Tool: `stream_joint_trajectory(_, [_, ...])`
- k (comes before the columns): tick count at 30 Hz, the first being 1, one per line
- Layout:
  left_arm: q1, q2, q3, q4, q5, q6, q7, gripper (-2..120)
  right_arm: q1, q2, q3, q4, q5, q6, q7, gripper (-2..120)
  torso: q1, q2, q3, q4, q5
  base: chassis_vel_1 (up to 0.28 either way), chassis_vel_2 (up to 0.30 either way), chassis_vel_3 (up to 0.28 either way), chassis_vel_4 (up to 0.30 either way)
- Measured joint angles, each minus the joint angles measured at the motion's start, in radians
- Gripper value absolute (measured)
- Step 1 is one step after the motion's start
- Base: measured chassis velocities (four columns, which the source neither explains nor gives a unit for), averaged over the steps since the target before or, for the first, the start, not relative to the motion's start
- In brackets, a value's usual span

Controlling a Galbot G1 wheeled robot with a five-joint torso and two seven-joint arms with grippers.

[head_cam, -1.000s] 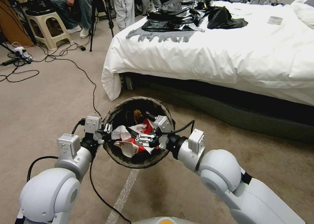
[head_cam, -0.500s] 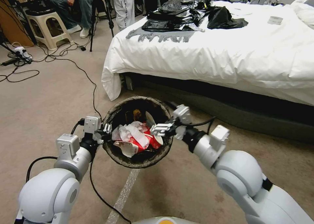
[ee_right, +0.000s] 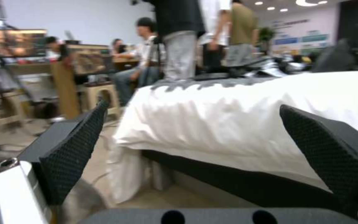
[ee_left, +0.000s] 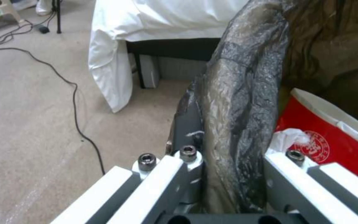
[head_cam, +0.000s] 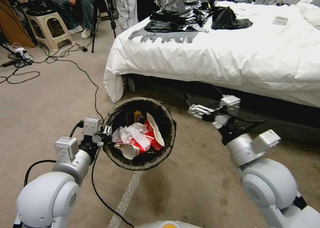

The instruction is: Pick up the trash bin, then pick up the garbage from the floor and place it into the trash bin.

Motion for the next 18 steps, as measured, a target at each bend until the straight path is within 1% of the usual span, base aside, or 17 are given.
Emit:
stream_joint_trajectory(2, [0.001, -0.003, -0.002, 0.0, -0.003, -0.001, -0.001, 1, -0.04, 0.028, 0.026, -0.005, -0.041, 0.021, -0.01, 100, 0.0, 0.0, 0.0, -0.0001, -0.0001, 0.0, 0.0, 0.0, 0.0])
stream_joint_trajectory(4, [0.001, -0.005, -0.002, 0.0, -0.004, -0.003, -0.001, 1, -0.052, 0.036, 0.031, -0.008, -0.057, 0.029, -0.014, 100, 0.0, 0.0, 0.0, 0.0, -0.0002, 0.0, 0.0, 0.0, 0.0])
stream_joint_trajectory(6, [-0.002, -0.008, -0.001, 0.008, -0.008, -0.006, -0.001, 1, -0.083, 0.06, 0.033, -0.02, -0.106, 0.054, -0.022, 100, 0.0, 0.0, 0.0, 0.0, -0.0002, 0.0, 0.0, 0.0, 0.0])
stream_joint_trajectory(12, [-0.003, -0.017, -0.004, 0.012, -0.001, -0.006, 0.001, 1, -0.093, 0.078, 0.02, -0.05, -0.143, 0.076, -0.033, 100, 0.0, 0.0, 0.0, 0.0001, -0.0004, 0.0, 0.0, 0.0, 0.0])
stream_joint_trajectory(18, [0.006, -0.019, -0.033, 0.005, 0.0, -0.001, 0.004, 1, -0.082, 0.108, -0.012, -0.074, -0.155, 0.071, -0.018, 100, 0.0, 0.0, 0.0, 0.0002, -0.0003, 0.0, 0.0, 0.0, 0.0])
